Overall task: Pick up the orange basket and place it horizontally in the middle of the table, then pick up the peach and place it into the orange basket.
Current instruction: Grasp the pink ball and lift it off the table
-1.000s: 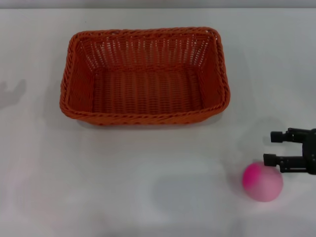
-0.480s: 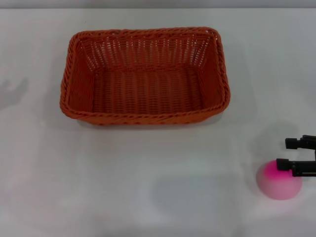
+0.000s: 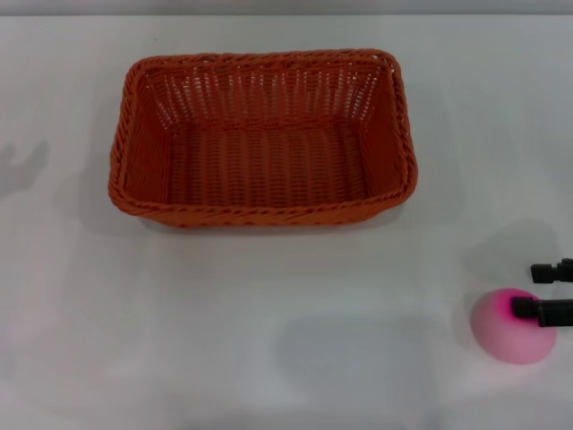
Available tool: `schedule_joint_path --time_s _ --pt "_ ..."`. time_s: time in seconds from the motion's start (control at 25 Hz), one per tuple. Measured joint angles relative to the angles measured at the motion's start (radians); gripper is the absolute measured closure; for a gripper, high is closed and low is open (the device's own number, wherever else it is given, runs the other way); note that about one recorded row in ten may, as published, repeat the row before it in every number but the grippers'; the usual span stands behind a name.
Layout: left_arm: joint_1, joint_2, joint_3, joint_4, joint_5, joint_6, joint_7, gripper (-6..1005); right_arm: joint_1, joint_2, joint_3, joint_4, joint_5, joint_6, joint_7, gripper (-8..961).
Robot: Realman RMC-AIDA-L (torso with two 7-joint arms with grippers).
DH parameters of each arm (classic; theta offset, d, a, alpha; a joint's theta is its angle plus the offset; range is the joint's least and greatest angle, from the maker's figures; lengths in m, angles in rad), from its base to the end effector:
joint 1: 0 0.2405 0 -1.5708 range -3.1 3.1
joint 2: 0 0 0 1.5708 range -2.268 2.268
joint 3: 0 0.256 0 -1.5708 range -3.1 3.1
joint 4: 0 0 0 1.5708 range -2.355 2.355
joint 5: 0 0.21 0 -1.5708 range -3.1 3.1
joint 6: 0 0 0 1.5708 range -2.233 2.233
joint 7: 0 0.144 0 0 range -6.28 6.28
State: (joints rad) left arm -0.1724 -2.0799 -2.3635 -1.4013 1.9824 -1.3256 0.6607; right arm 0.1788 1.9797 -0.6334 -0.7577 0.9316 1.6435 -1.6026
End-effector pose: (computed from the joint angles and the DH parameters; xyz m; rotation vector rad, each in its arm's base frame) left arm -0.2958 0.3094 0.1346 -1.8874 -1.4246 -0.6700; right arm 0.3877 0.2095 0.0505 -2.5637 1.2062 0.3251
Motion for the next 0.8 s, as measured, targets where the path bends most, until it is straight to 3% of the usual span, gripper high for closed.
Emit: schedule_joint_path --time_s 0.8 --pt "-0.010 0.003 -0.056 0.041 -0.043 -0.001 0.035 470 0.042 0.009 -0.017 -0.009 -0.109 0.068 0.079 131"
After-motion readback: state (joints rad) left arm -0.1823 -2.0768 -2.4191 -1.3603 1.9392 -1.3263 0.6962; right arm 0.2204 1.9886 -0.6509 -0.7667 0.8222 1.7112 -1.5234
